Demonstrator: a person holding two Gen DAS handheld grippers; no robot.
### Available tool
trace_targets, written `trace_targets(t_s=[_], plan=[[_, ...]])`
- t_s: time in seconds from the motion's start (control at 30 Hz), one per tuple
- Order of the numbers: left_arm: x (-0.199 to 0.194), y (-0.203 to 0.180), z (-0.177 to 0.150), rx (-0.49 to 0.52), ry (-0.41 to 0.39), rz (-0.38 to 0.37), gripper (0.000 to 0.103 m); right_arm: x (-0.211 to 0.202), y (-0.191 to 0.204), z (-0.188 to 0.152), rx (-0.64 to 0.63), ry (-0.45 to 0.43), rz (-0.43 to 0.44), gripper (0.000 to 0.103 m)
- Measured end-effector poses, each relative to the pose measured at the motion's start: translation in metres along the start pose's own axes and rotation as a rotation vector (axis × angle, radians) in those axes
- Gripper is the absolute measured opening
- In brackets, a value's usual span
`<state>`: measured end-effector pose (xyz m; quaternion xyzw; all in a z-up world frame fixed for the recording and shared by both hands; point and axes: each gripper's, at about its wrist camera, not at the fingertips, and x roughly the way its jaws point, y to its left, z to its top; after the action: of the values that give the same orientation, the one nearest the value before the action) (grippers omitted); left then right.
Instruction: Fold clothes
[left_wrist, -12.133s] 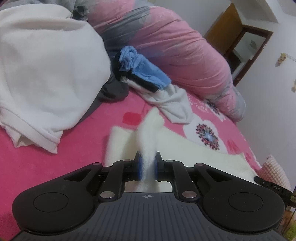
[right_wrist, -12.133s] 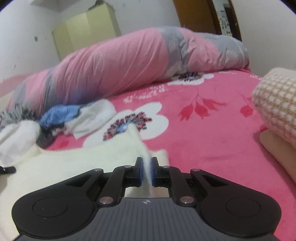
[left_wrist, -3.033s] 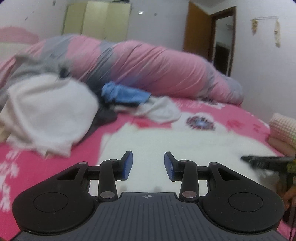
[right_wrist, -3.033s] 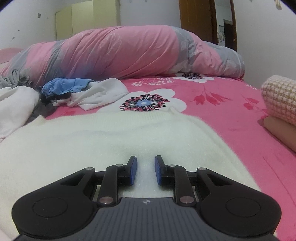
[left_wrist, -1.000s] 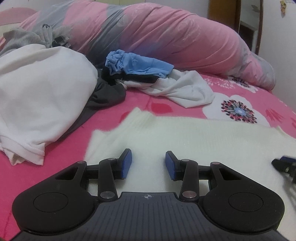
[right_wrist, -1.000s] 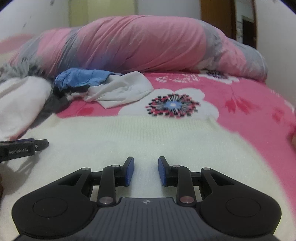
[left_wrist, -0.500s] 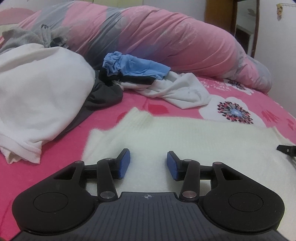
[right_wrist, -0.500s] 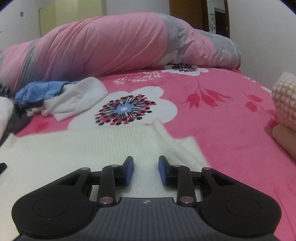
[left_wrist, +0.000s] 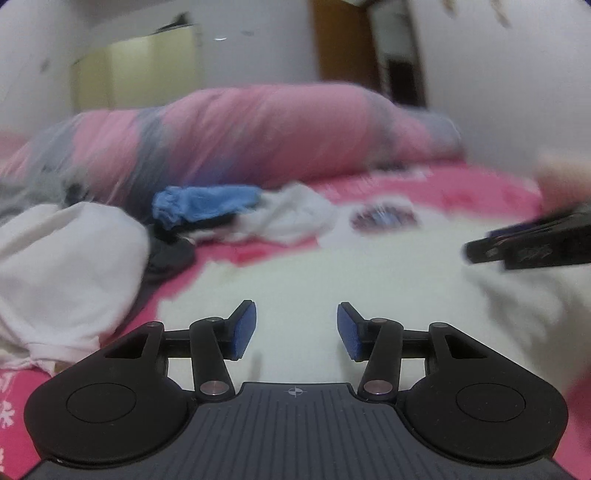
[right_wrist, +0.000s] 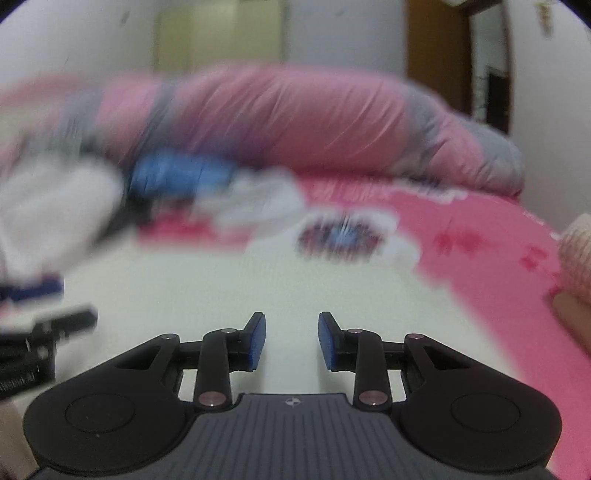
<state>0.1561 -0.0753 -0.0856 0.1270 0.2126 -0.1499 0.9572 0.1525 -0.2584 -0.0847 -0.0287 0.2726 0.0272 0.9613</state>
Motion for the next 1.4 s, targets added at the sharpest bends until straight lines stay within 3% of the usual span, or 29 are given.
trace_targets(t_s=[0.07, 0.17, 0.4, 0.47, 0.6, 0.7, 0.77, 1.1, 1.23, 1.33, 1.4], plan=[[0.005, 0.004, -0.004, -0.042, 0.008, -0.006, 0.053, 0.002, 0.001, -0.014, 0.001, -0.042, -0.008, 0.034], [0.011, 0.017, -0.004, -0.116, 0.033, -0.034, 0.059, 0.004, 0.002, -0.006, 0.019, -0.02, -0.017, 0.035], [-0.005, 0.027, 0.004, -0.224, 0.058, -0.053, 0.056, -0.002, -0.002, -0.001, 0.037, -0.01, -0.021, 0.035], [-0.02, 0.03, 0.007, -0.253, 0.026, -0.065, 0.056, -0.016, -0.003, 0.006, 0.077, -0.004, -0.024, 0.035], [-0.039, 0.028, 0.003, -0.27, 0.003, -0.091, 0.056, -0.05, 0.003, 0.003, 0.09, -0.061, 0.02, 0.035], [-0.028, 0.018, -0.014, -0.246, 0.058, -0.088, 0.058, -0.046, 0.006, -0.02, 0.047, -0.053, 0.026, 0.035], [-0.027, 0.015, -0.02, -0.239, 0.029, -0.074, 0.058, -0.041, 0.007, -0.034, 0.02, -0.047, 0.026, 0.035], [-0.027, 0.015, -0.021, -0.25, 0.025, -0.07, 0.058, -0.057, 0.013, -0.018, 0.041, -0.037, -0.012, 0.036], [-0.028, 0.015, -0.021, -0.249, 0.024, -0.069, 0.058, -0.082, 0.005, -0.018, 0.062, -0.073, -0.027, 0.036], [-0.028, 0.014, -0.021, -0.248, 0.023, -0.068, 0.058, -0.065, -0.009, -0.036, 0.07, 0.028, -0.063, 0.037], [-0.029, 0.014, -0.021, -0.246, 0.022, -0.065, 0.058, -0.064, -0.02, -0.052, 0.094, -0.033, -0.015, 0.038]])
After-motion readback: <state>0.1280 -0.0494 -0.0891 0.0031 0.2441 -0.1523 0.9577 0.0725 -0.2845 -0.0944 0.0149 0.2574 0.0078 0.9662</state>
